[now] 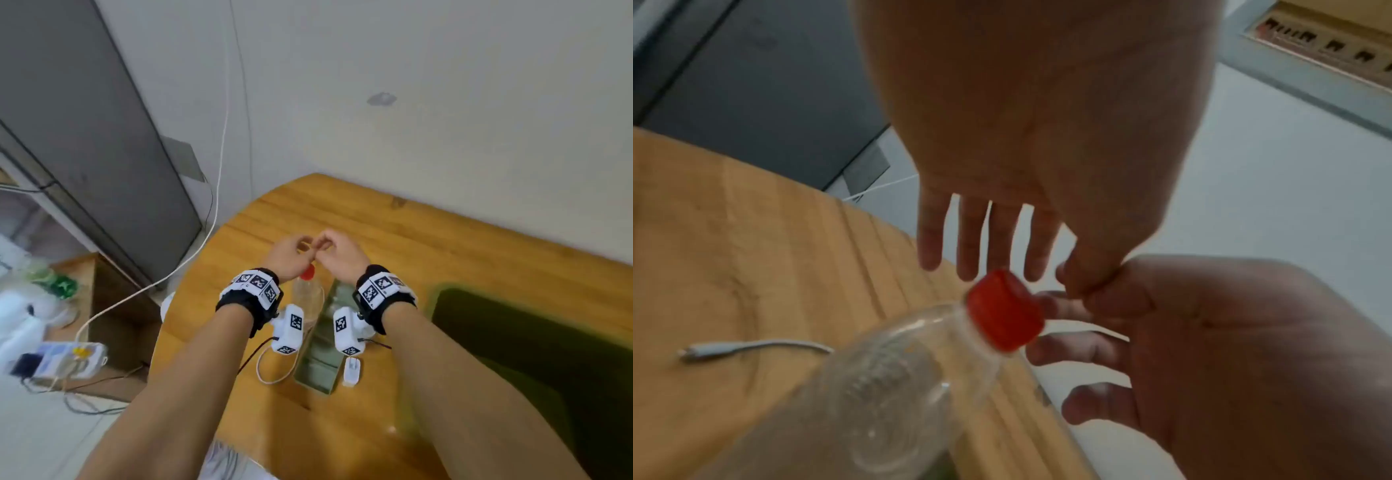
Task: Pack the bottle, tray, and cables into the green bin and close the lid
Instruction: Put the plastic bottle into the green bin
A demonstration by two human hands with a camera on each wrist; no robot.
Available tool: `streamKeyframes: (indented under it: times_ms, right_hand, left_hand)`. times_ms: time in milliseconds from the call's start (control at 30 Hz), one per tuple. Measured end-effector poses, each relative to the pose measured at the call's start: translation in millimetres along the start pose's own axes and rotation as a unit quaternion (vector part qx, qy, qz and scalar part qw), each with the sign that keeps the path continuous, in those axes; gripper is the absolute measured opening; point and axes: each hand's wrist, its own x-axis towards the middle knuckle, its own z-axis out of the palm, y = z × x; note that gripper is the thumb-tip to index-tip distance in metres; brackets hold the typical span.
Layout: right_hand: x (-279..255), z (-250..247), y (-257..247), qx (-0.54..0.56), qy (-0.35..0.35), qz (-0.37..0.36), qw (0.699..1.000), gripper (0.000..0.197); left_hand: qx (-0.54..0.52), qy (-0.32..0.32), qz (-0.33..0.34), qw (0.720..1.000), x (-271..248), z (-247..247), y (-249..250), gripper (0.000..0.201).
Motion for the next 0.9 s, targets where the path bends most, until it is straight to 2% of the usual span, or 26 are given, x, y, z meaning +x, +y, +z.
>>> streamKeyframes:
  times_ms: [133, 200, 267, 333, 433, 533, 633, 767, 900]
  right_hand:
    - [4.0, -1.4, 0.4, -0.054, -0.173, -0.03, 0.983, 0.034]
    - [4.0, -0.2, -1.4, -0.159, -0.218, -0.107, 0.957, 0.041]
    - [5.0, 3.7, -6.3, -0.283, -0.228, -0.165, 0.917, 0.039]
    - [5.7, 11.0, -9.1, -0.355, -0.216, -0.201, 0.887, 0.033]
    - [6.8, 17.7, -9.6, -0.402, -0.192, -0.214, 0.869, 0.038]
    - [2.9, 16.5, -10.6, -0.395, -0.189, -0.201, 0.876, 0.041]
    - [-6.1, 8.4, -10.0, -0.352, -0.173, -0.181, 0.902, 0.039]
    - [-20.8, -16.4, -26.1, -0.243, -0.122, -0.146, 0.951, 0.034]
    - [-32.7, -48.5, -60.9, -0.218, -0.091, -0.127, 0.963, 0.026]
  left_hand:
    - [-0.093, -0.007, -0.028, 0.995, -12.1, 5.7, -17.1, 0.027]
    - [-0.154, 0.005, -0.056, 0.986, -19.6, 12.9, -35.2, 0.033]
    - [-0.205, 0.007, -0.091, 0.975, -29.8, 21.8, -51.6, 0.041]
    - [-0.238, -0.009, -0.105, 0.966, -43.3, 32.8, -63.8, 0.043]
    - [-0.23, -0.037, -0.075, 0.97, -53.5, 50.6, -78.9, 0.058]
    - [-0.207, -0.017, -0.082, 0.975, -52.8, 69.8, -94.6, 0.068]
    - [-0.164, 0.0, -0.076, 0.984, -50.9, 82.7, -100.7, 0.074]
    - [-0.15, -0.007, -0.076, 0.986, -49.6, 87.9, -104.6, 0.071]
    - [-0.175, 0.023, -0.028, 0.984, -55.2, 76.8, -99.7, 0.059]
